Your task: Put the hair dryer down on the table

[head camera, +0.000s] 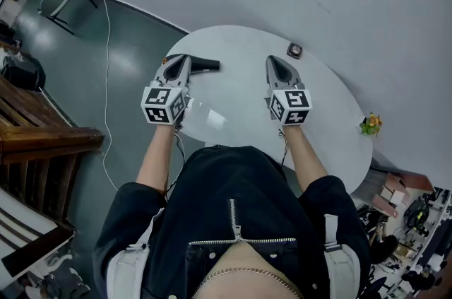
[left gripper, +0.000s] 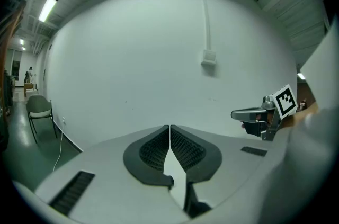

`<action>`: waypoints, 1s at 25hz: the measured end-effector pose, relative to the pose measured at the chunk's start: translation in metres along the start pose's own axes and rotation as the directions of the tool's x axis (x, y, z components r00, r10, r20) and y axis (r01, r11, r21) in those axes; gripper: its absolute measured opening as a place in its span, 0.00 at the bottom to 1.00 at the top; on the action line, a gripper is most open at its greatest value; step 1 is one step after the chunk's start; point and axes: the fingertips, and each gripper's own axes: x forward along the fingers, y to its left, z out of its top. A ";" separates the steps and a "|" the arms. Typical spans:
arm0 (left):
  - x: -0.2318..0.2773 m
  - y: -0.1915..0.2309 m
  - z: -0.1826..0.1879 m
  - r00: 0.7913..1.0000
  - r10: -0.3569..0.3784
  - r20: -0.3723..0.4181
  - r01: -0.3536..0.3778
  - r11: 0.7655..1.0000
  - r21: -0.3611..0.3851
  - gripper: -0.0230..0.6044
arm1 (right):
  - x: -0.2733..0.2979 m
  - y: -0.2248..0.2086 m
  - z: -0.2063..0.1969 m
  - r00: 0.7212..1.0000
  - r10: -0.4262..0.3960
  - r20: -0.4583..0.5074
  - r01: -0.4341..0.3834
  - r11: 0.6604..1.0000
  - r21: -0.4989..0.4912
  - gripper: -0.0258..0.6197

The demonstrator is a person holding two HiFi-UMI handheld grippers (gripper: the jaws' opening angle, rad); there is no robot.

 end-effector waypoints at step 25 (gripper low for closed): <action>0.004 0.002 -0.016 0.999 0.003 -0.032 -0.003 1.000 -0.007 0.08 | 0.001 -0.008 -0.009 1.000 0.010 -0.018 -0.010 1.000 0.001 0.04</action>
